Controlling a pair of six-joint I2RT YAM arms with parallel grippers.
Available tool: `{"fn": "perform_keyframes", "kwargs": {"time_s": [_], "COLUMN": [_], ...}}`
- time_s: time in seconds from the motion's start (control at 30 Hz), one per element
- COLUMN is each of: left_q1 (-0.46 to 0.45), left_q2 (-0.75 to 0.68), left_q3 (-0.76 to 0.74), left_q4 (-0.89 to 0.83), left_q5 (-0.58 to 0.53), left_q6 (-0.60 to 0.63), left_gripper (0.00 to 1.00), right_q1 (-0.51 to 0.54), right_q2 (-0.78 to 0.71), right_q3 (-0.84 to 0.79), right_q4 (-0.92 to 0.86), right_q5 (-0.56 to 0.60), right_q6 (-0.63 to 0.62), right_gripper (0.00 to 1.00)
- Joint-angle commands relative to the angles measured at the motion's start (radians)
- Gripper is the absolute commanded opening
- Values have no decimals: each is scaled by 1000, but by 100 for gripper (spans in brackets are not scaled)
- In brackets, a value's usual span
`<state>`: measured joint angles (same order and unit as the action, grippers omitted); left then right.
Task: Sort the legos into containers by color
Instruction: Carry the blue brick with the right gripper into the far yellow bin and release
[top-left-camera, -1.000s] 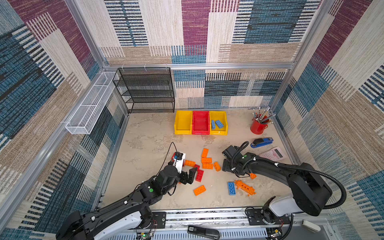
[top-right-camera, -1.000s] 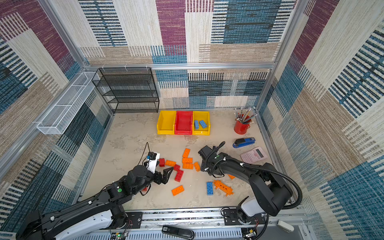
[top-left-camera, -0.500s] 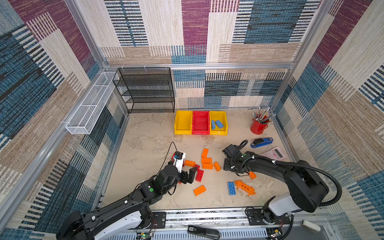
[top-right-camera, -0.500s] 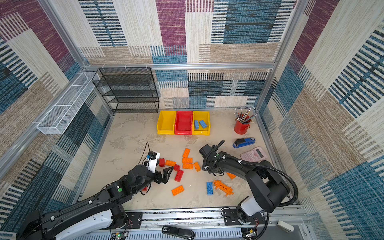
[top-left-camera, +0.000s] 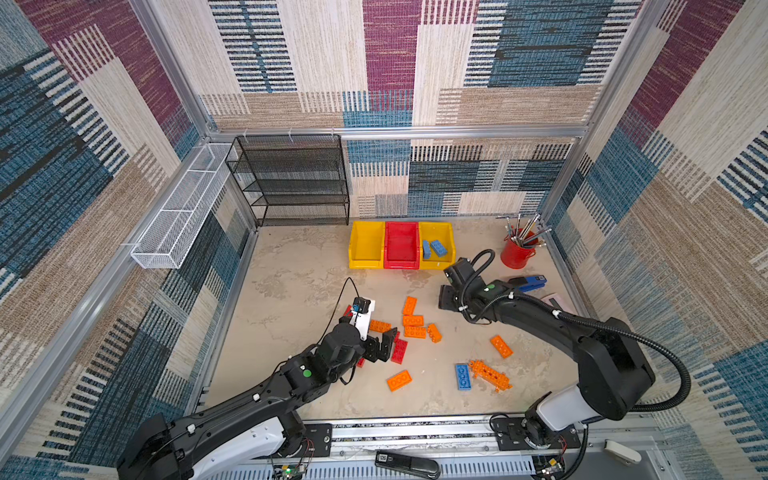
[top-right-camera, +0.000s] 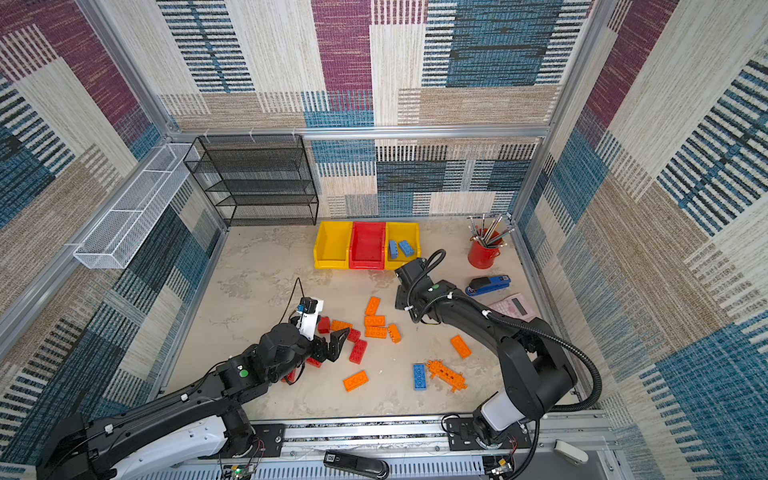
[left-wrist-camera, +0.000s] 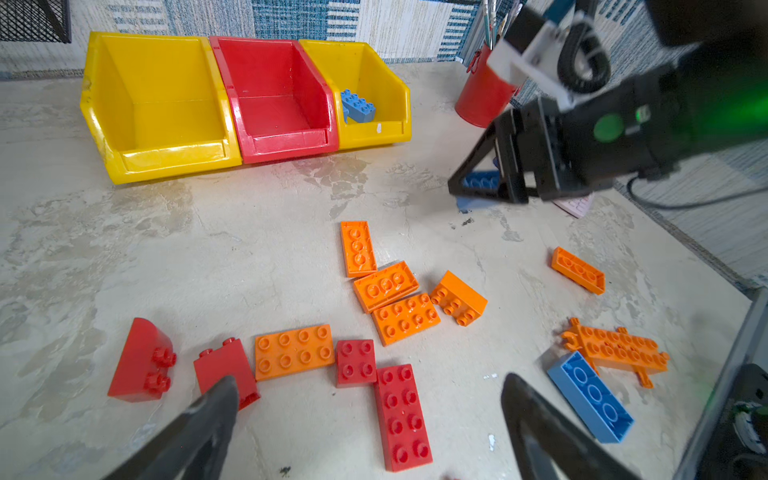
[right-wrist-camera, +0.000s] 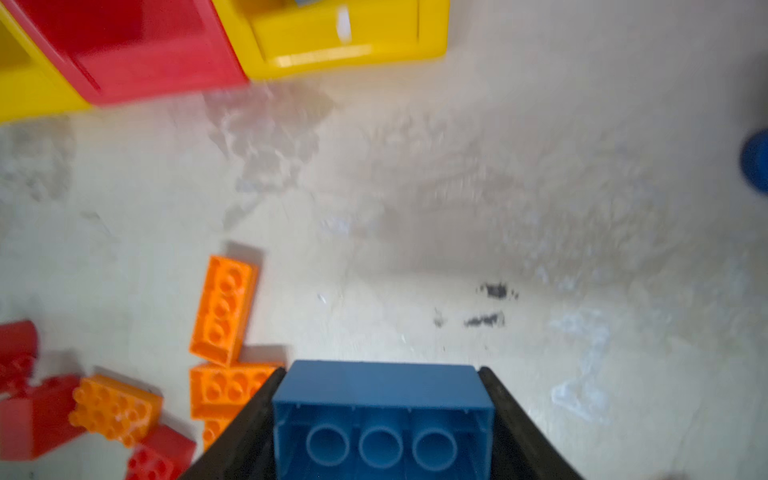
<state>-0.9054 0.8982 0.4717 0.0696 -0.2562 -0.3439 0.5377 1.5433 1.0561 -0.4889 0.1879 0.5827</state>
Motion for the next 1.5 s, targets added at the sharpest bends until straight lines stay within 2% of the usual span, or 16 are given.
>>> {"fn": "perform_keyframes", "kwargs": {"time_s": [0.0, 0.23, 0.47, 0.7, 0.87, 1.07, 1.2, 1.47], "left_q1": [1, 2, 3, 4, 4, 4, 3, 5], "left_q2": [20, 57, 61, 51, 50, 41, 11, -51], "left_q3": [27, 82, 105, 104, 104, 98, 86, 53], "left_q4": [12, -14, -42, -47, -49, -48, -49, -61], "left_q5": [-26, -59, -99, -124, -127, -117, -104, -44], "left_q6": [41, 65, 83, 97, 104, 100, 87, 41], "left_gripper": [99, 99, 99, 99, 99, 99, 99, 99], "right_q1": [-53, -133, -176, -196, -199, -199, -197, -165], "right_q2": [63, 343, 583, 699, 738, 704, 633, 311], "right_q3": [116, 492, 757, 870, 924, 928, 870, 427], "right_q4": [76, 62, 16, 0, -22, -43, -55, 34], "right_q5": [-41, -84, -102, -89, -88, -90, -104, -142], "right_q6": [-111, -230, -273, -284, -288, -294, -289, -233], "right_gripper": [57, 57, 57, 60, 75, 86, 85, 84]}}
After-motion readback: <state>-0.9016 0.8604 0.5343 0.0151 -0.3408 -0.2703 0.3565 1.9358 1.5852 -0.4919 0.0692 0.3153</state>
